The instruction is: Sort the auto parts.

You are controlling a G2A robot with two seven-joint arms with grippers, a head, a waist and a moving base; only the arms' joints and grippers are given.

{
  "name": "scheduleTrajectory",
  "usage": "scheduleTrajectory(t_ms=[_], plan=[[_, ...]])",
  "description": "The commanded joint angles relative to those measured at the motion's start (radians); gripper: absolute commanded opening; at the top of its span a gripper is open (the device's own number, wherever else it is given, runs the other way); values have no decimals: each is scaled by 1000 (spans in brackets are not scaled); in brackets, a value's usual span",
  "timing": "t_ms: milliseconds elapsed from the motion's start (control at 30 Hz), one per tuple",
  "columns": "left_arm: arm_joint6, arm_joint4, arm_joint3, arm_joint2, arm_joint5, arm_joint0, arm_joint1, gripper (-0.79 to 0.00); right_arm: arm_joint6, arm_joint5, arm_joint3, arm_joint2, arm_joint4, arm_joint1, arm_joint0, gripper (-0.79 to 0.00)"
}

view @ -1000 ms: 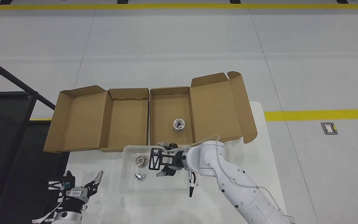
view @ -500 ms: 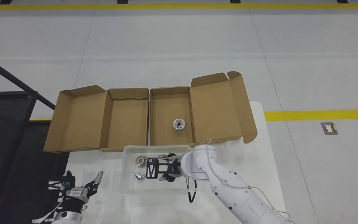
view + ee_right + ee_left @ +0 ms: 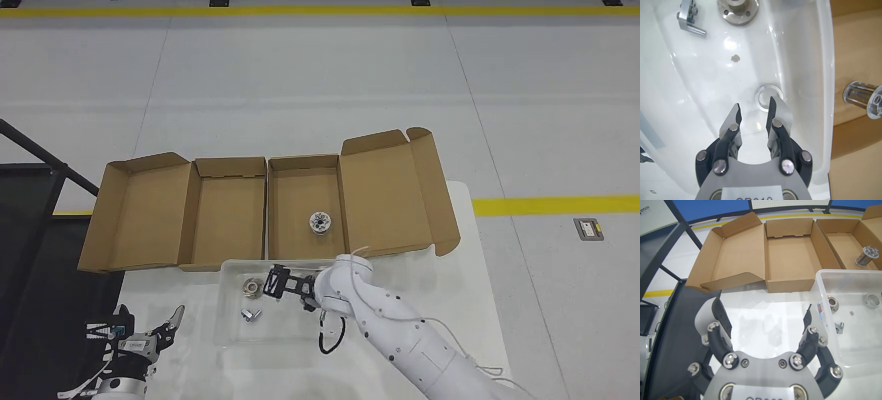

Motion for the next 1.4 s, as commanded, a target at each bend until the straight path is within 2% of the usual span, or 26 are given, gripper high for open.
scheduleTrajectory(t_ms=[0, 100, 200, 433, 500, 867, 1367], plan=[[0, 0, 0, 0, 0, 0, 0, 0, 11, 51, 25, 10, 25, -6, 5, -456], [0, 0, 0, 0, 0, 0, 0, 0, 32, 141, 45, 19, 68, -21, 8, -406], [0, 0, 0, 0, 0, 0, 0, 0, 71, 236, 56, 18, 78, -35, 17, -400], [0, 0, 0, 0, 0, 0, 0, 0, 108, 340, 80, -1, 97, -67, 38, -428], [0, 0, 0, 0, 0, 0, 0, 0, 100, 350, 96, -1, 115, -76, 45, -449], [0, 0, 0, 0, 0, 0, 0, 0, 98, 447, 215, -4, 137, -116, 86, -459], [0, 0, 0, 0, 0, 0, 0, 0, 17, 480, 321, 17, 160, -146, 101, -486]])
